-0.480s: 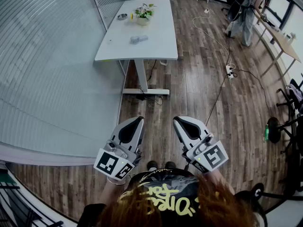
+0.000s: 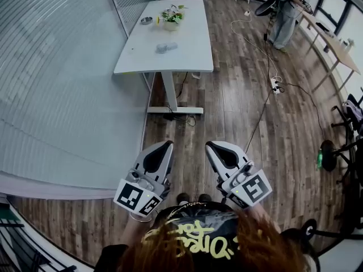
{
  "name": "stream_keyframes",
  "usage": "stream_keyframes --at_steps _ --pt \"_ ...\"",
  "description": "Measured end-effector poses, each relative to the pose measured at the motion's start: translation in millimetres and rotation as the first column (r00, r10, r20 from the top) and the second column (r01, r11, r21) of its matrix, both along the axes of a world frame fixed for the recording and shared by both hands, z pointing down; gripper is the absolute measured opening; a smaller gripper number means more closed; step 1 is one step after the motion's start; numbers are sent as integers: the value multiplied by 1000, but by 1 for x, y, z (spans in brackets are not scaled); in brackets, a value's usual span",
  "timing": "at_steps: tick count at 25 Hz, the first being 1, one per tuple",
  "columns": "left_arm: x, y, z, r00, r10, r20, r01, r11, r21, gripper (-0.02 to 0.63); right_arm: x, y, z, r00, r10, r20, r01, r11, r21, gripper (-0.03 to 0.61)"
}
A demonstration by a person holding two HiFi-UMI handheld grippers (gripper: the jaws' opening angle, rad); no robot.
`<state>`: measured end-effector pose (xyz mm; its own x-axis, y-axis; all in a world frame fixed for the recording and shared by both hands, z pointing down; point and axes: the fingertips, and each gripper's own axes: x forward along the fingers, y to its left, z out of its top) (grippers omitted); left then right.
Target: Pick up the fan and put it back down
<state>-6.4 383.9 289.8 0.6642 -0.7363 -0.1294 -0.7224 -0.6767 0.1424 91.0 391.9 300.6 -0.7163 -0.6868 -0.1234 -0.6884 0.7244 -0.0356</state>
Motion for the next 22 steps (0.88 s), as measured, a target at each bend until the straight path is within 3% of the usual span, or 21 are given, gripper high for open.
stream_keyframes --at_steps 19,22 --pt "0 -2 0 1000 0 -4 0 1000 -9 -8 -11 -1 -1 1000 -8 8 8 999 -31 3" --pt "-3 -3 -2 1000 -14 -7 14 1000 -12 32 -10 -2 -4 1000 5 14 -5 1000 -30 6"
